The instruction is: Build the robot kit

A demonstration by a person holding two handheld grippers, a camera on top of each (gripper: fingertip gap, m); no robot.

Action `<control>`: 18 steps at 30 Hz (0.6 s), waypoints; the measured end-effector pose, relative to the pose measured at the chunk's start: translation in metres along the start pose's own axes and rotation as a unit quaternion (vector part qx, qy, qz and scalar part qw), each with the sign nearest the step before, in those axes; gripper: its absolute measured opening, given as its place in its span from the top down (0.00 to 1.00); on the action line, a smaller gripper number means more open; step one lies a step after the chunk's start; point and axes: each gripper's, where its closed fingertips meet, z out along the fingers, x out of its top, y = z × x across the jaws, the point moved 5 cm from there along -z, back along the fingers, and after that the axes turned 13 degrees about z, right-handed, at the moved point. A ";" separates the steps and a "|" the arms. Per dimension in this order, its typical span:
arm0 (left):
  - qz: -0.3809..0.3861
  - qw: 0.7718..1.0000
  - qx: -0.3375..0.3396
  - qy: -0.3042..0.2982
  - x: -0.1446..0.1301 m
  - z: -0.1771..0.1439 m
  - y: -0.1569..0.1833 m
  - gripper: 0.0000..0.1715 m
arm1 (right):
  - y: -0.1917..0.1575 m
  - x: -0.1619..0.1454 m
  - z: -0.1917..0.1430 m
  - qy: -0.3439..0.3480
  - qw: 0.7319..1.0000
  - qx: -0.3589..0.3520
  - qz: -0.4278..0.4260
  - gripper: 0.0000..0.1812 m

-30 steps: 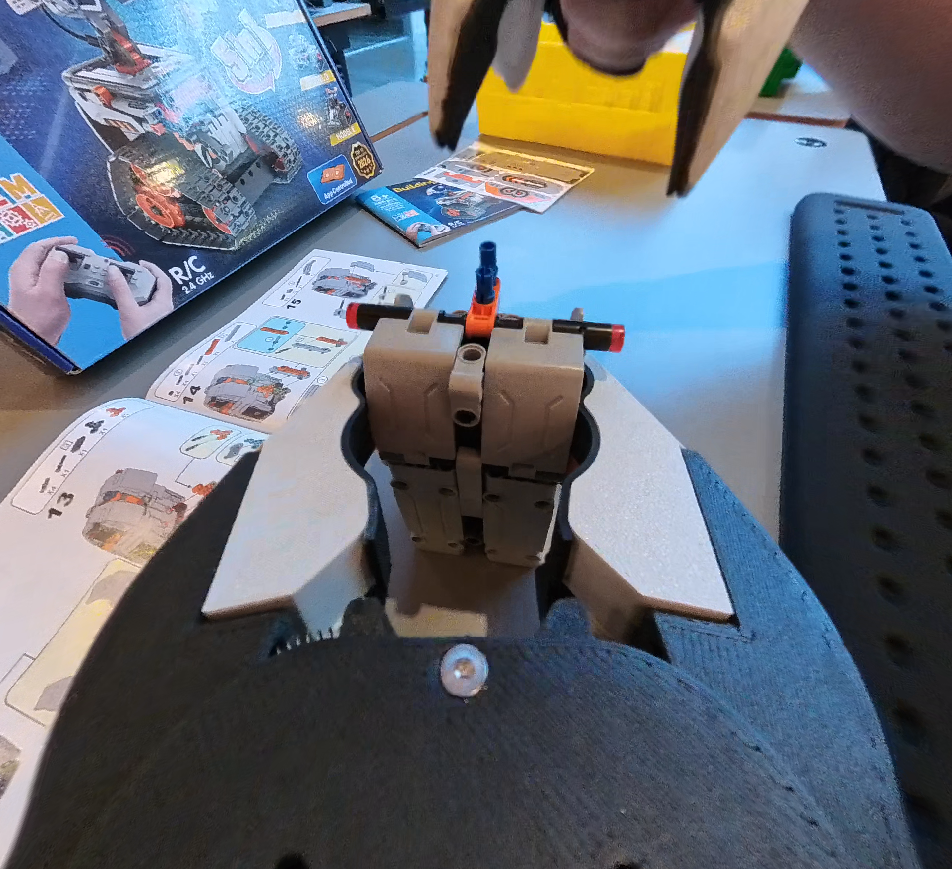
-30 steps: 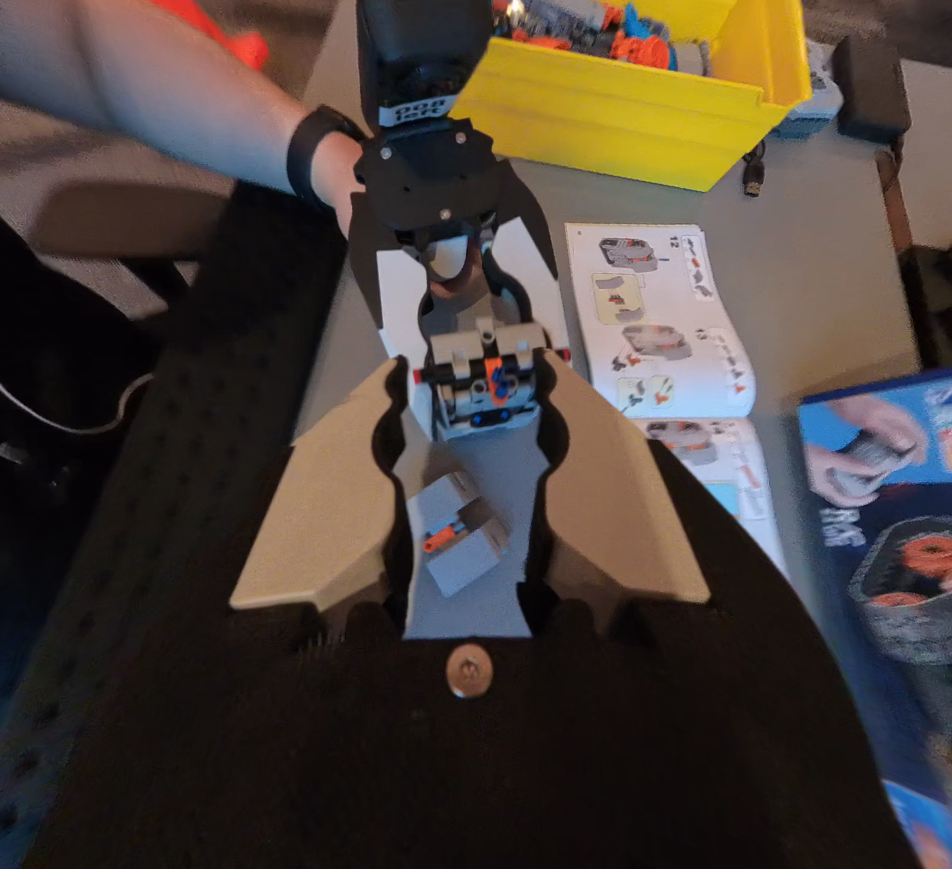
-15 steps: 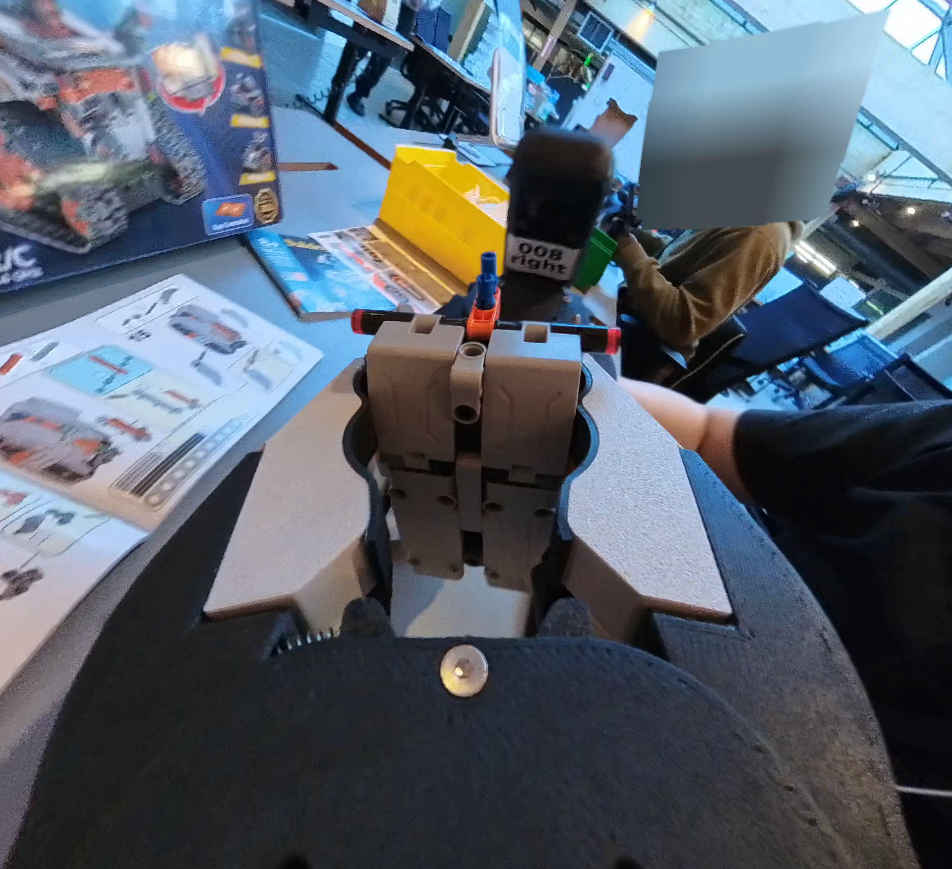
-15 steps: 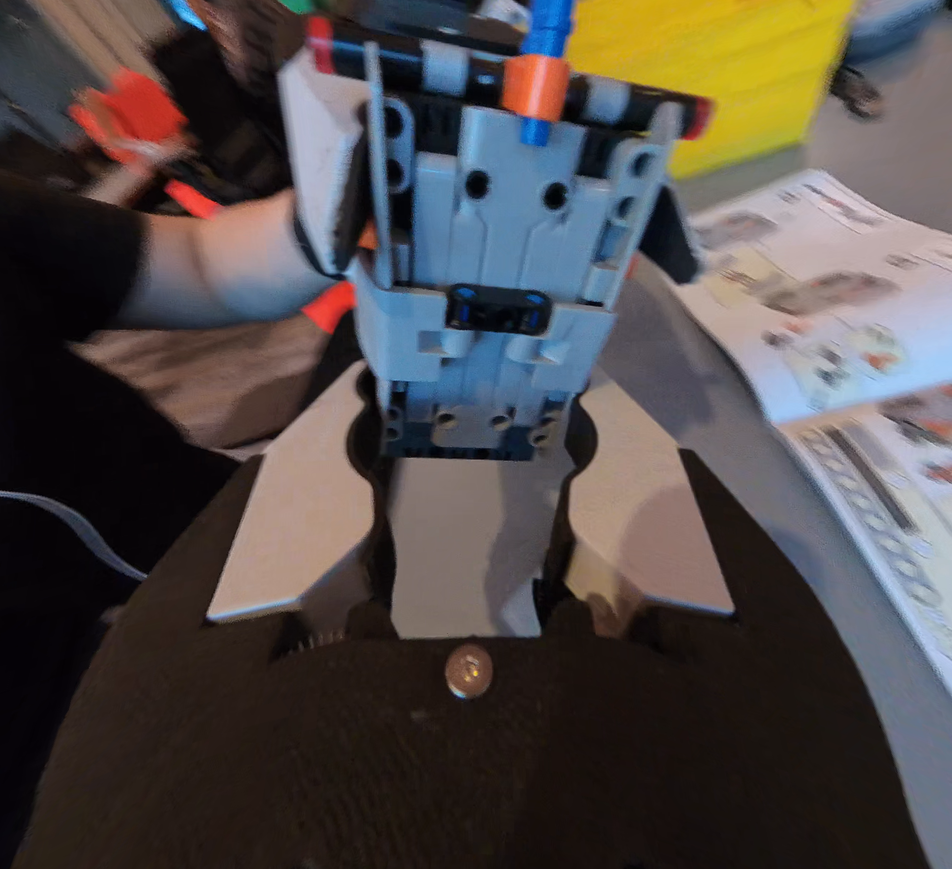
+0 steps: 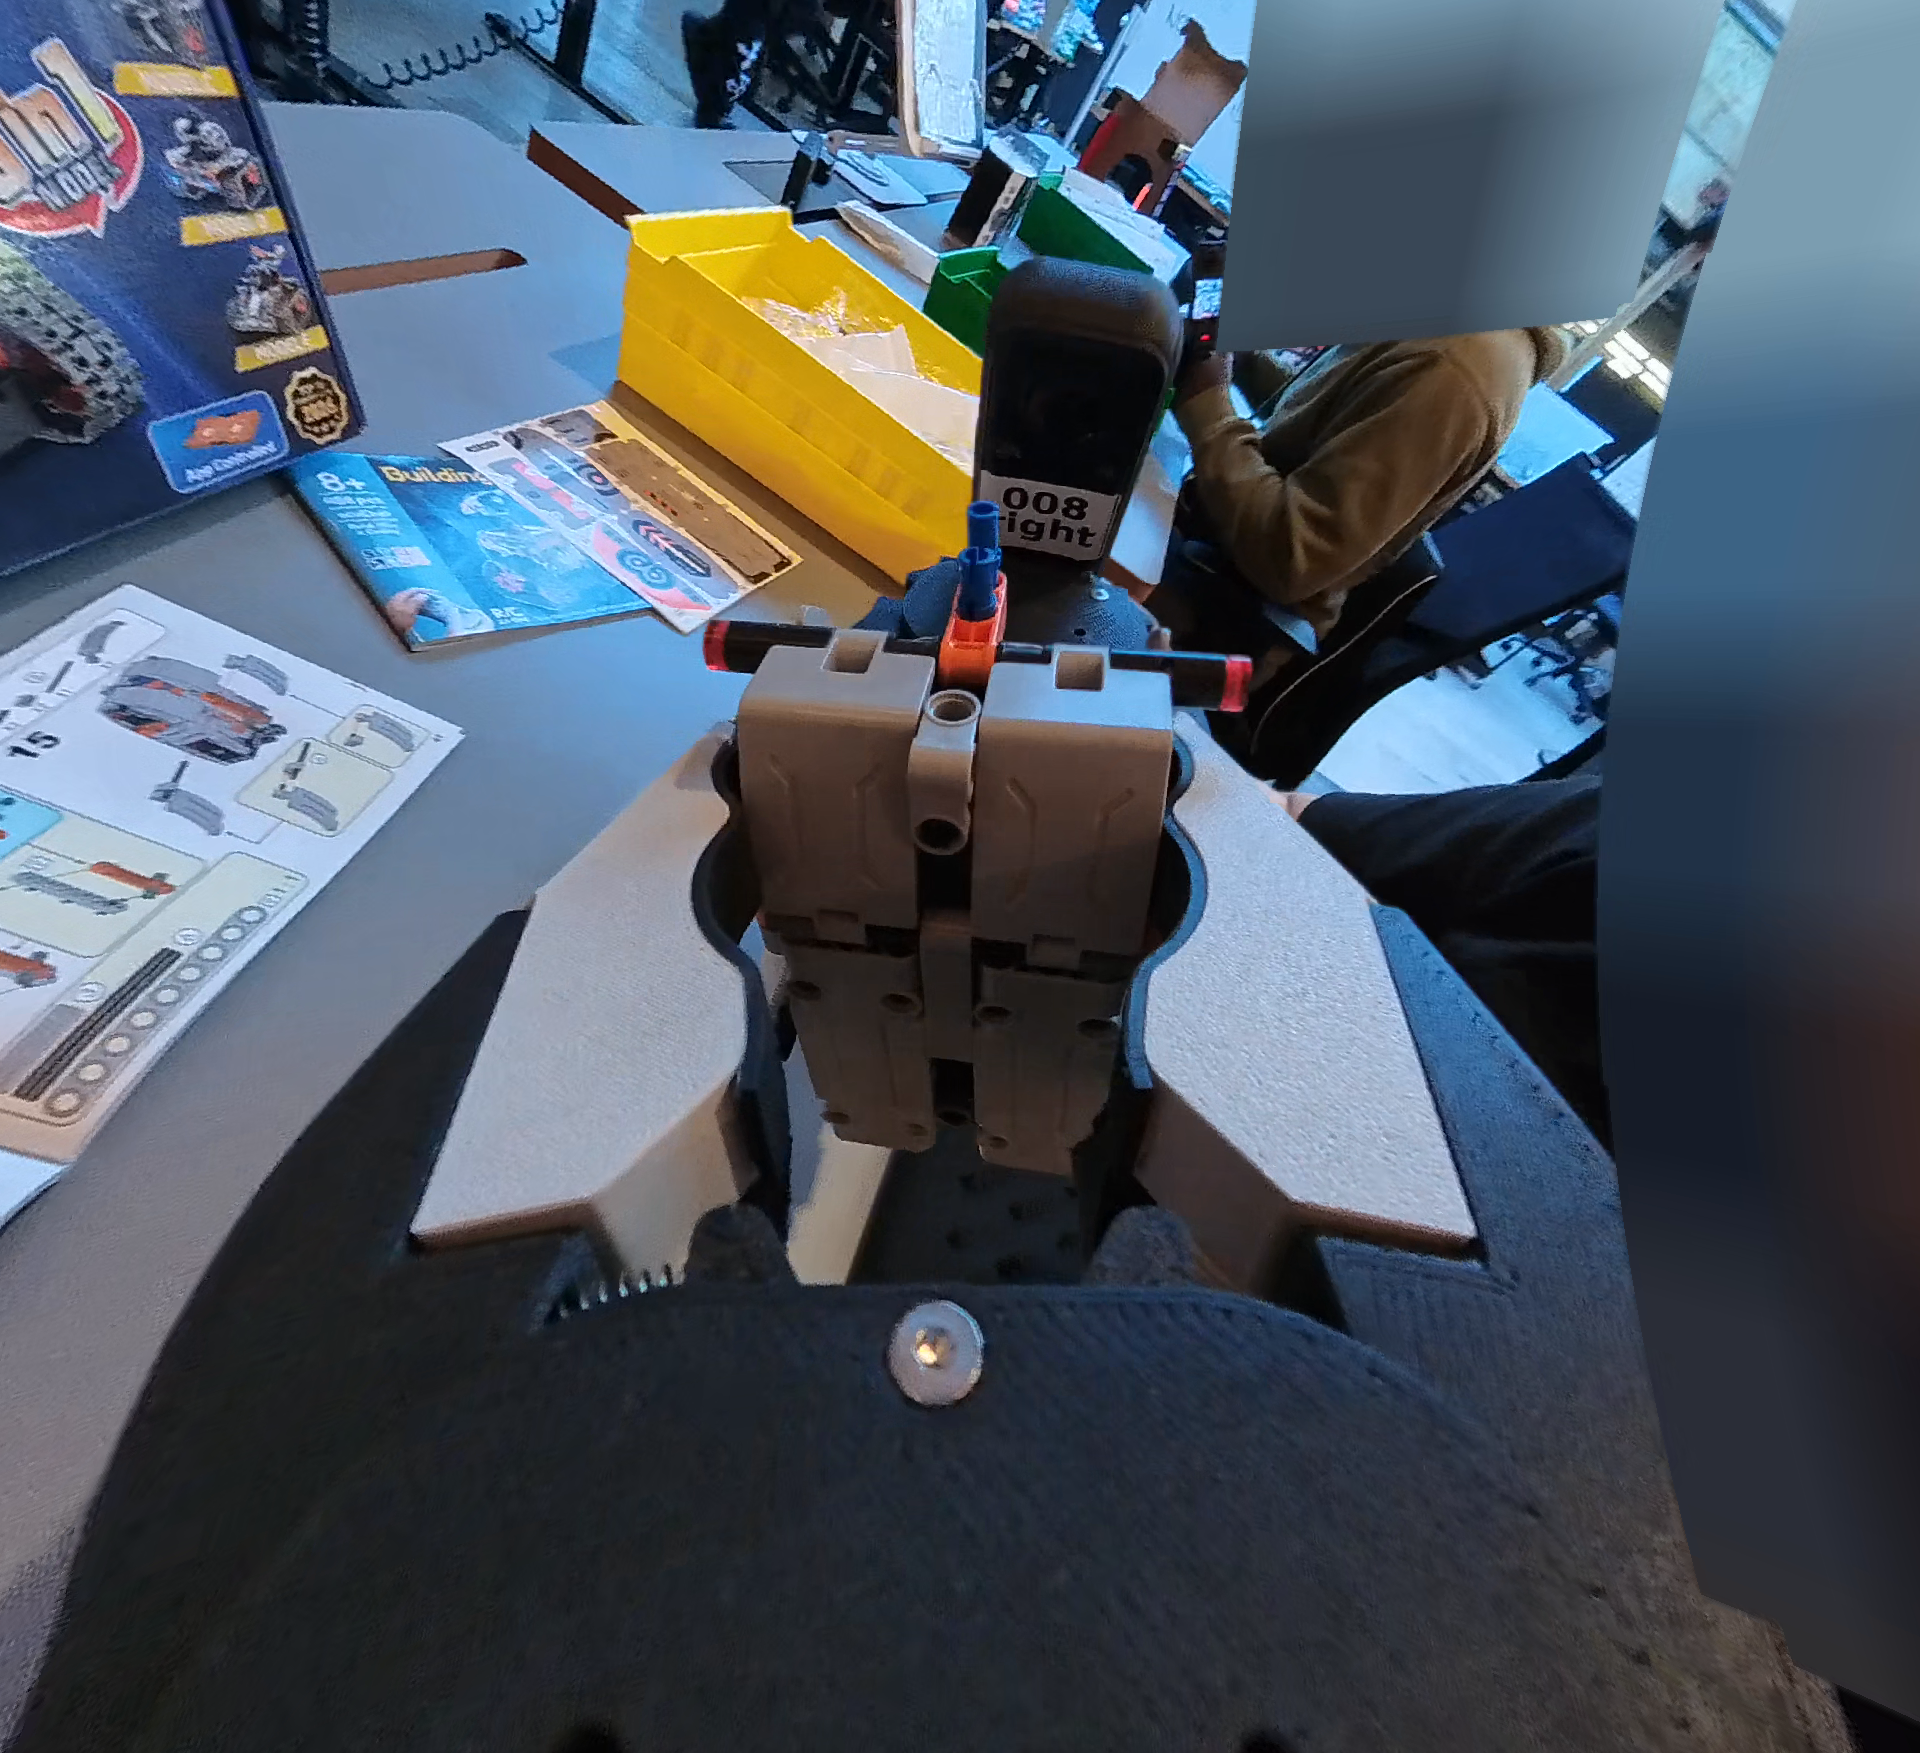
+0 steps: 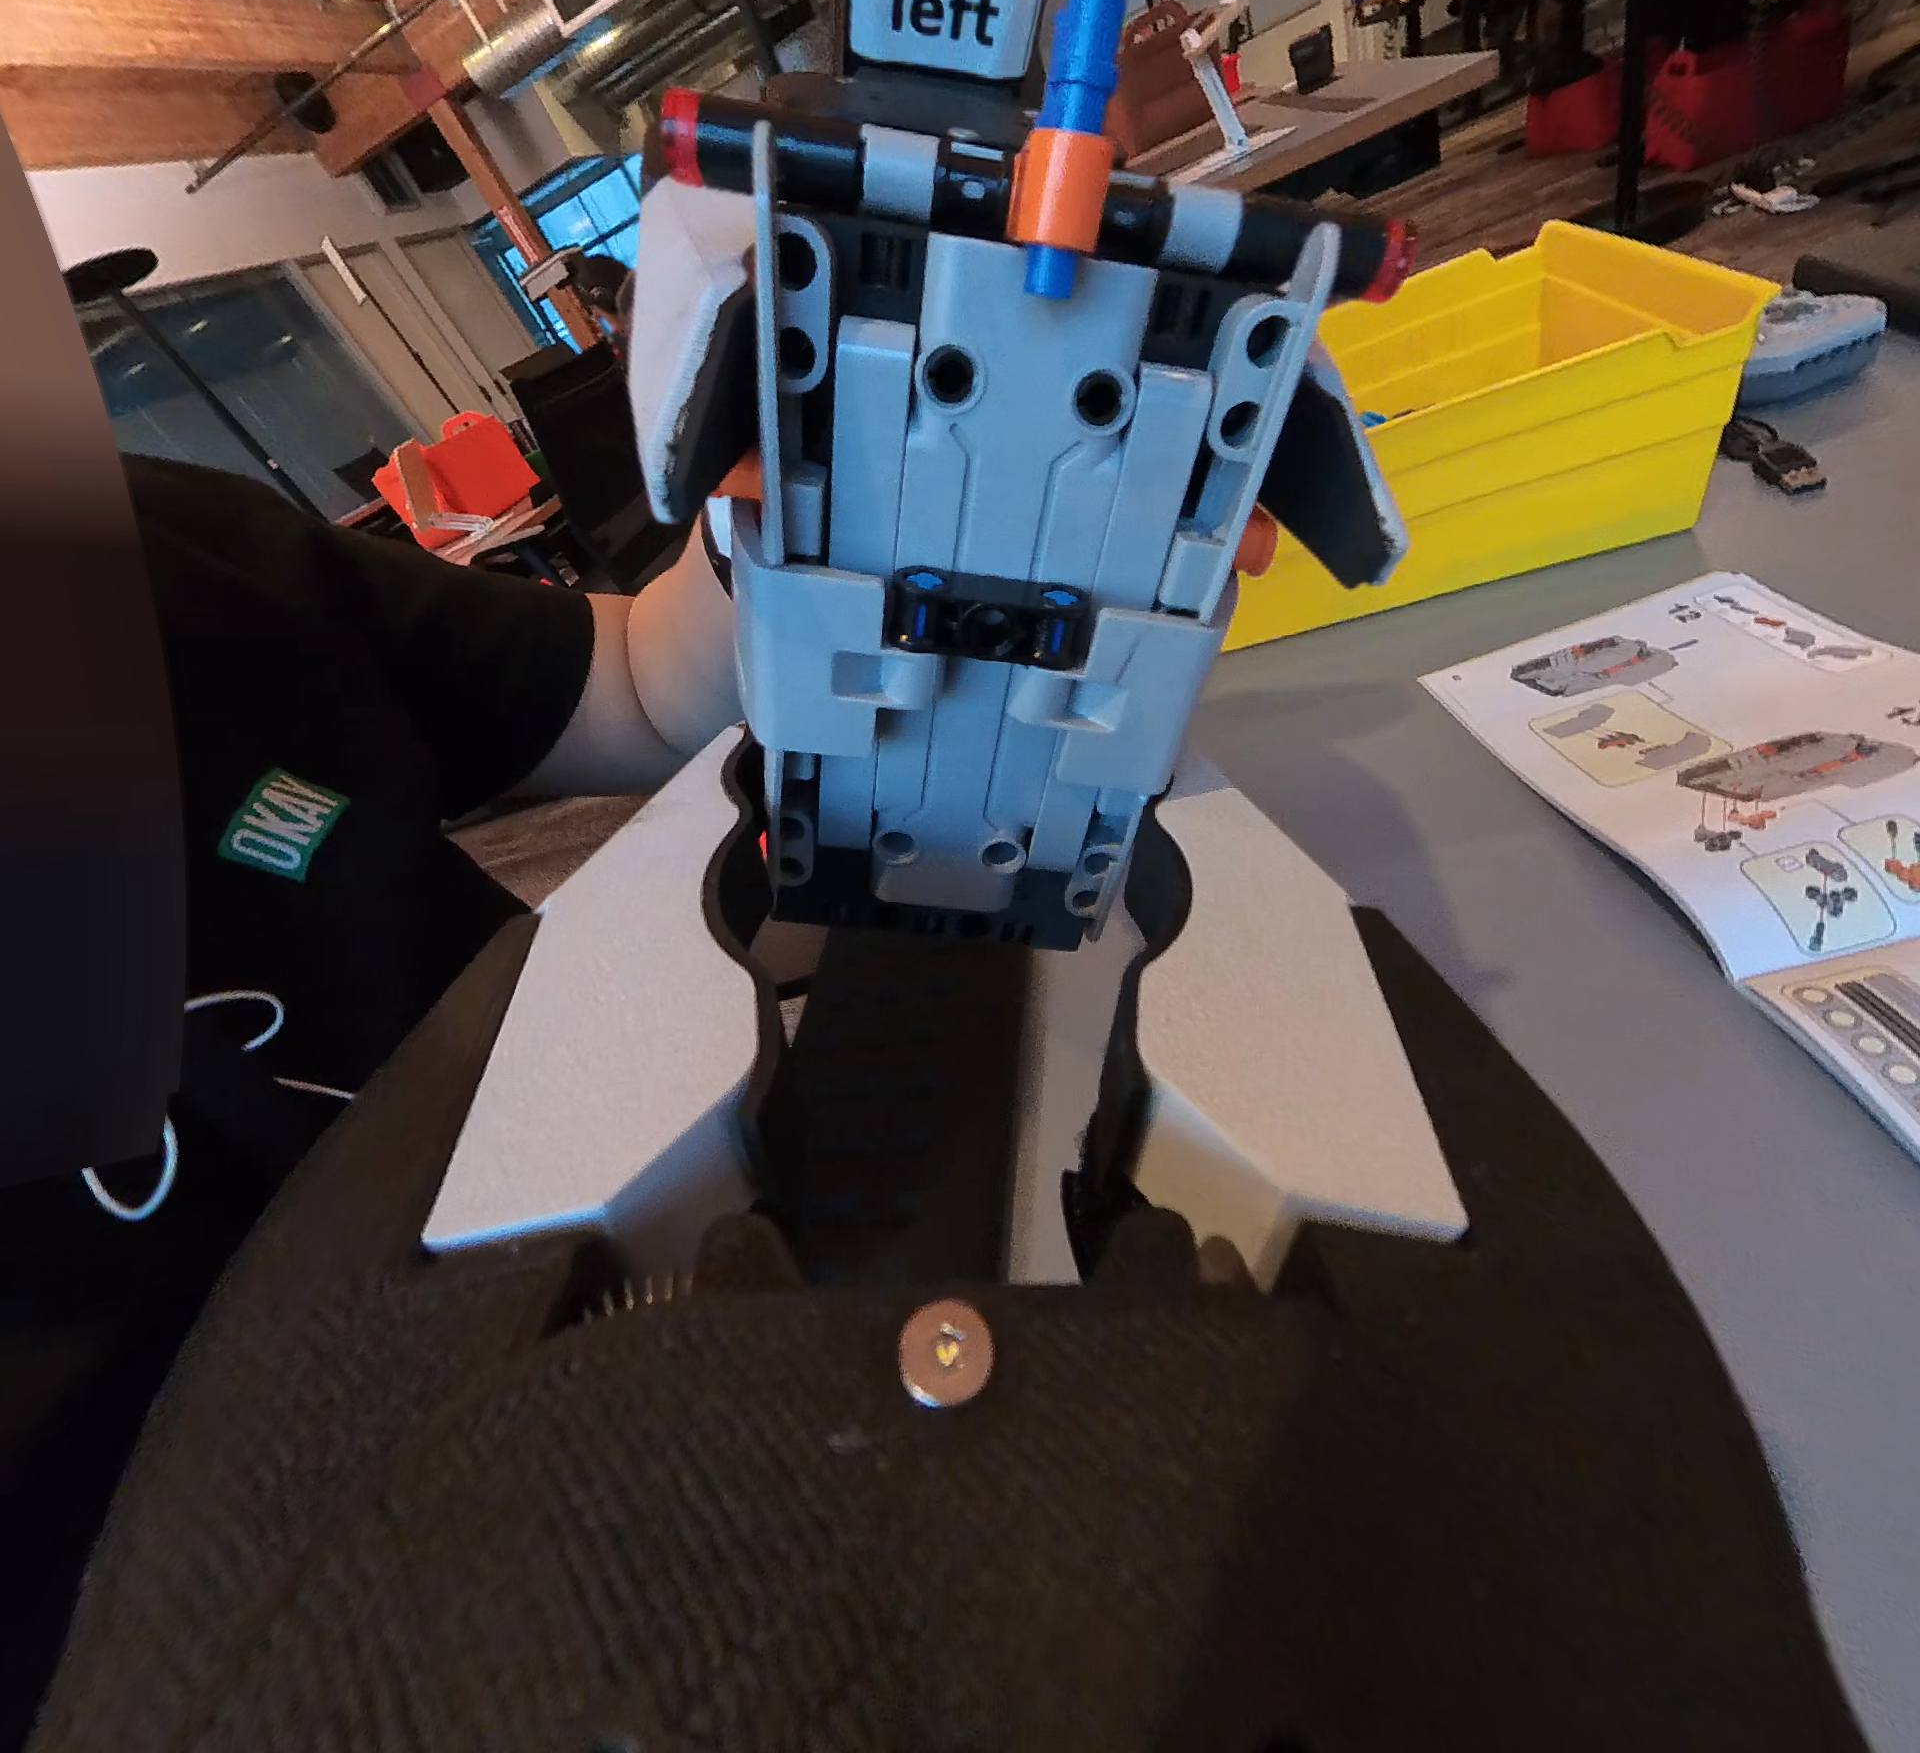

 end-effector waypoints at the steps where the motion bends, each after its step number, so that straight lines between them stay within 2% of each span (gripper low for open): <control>1: -0.008 1.000 -0.006 0.002 -0.001 0.001 -0.001 0.58 | 0.000 -0.001 0.000 -0.001 1.000 -0.003 0.009 0.63; 6: -0.030 0.999 -0.031 0.008 -0.005 0.003 -0.005 0.58 | 0.001 -0.004 -0.002 0.003 0.999 -0.019 0.039 0.63; 10: -0.041 0.996 -0.076 0.033 -0.006 0.000 -0.007 0.57 | -0.002 -0.002 -0.002 0.013 0.998 -0.043 0.047 0.63; 18: -0.033 0.985 -0.152 0.076 -0.006 -0.007 -0.002 0.57 | -0.014 -0.003 0.001 0.022 0.997 -0.071 0.020 0.62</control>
